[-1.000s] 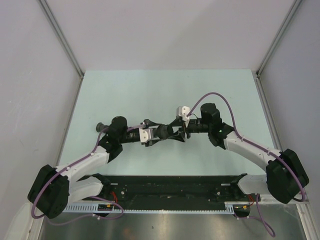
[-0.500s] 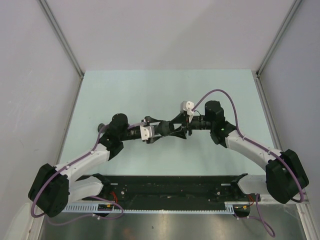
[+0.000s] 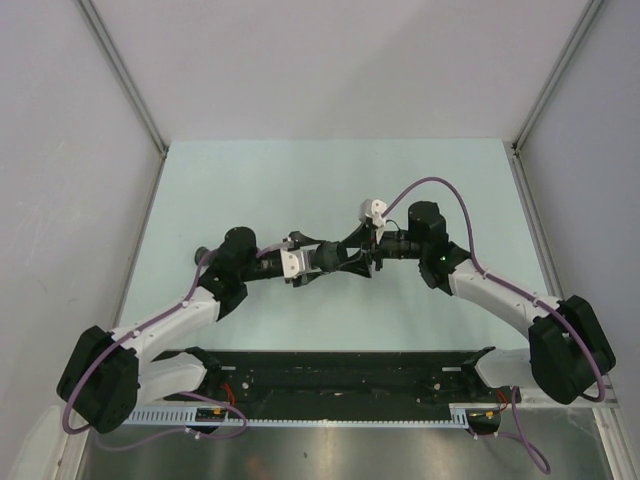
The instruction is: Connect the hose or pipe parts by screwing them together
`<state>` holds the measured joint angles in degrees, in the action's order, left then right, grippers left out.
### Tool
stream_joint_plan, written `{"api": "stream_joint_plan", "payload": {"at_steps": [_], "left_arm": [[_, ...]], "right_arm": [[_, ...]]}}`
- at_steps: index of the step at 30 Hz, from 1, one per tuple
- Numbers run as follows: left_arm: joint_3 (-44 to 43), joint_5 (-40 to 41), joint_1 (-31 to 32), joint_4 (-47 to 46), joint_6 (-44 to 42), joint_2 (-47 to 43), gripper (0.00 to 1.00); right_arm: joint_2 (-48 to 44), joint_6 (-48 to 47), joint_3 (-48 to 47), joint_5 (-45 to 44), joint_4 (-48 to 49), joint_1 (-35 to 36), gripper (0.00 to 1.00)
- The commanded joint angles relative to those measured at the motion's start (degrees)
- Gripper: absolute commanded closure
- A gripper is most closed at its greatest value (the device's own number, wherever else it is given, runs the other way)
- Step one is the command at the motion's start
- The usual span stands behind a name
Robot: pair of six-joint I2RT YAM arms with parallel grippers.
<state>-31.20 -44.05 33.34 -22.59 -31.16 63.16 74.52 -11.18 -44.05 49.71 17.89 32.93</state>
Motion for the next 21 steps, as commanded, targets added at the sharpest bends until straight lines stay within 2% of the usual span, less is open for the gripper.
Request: {"api": "stream_joint_plan", "payload": {"at_steps": [1, 12, 21], "left_arm": [[-2.5, -3.1, 1.9, -8.7, 1.0, 0.0, 1.0], [-3.6, -0.3, 2.7, -8.7, -1.0, 2.1, 1.0], [-4.3, 4.0, 3.7, -8.8, -2.4, 3.2, 1.0]], "right_arm": [[1.8, 4.9, -1.6, -1.0, 1.9, 2.6, 1.0], [4.0, 12.7, -2.4, -5.3, 2.6, 5.3, 1.0], [6.5, 20.7, -2.8, -12.9, 4.0, 8.1, 1.0]]}}
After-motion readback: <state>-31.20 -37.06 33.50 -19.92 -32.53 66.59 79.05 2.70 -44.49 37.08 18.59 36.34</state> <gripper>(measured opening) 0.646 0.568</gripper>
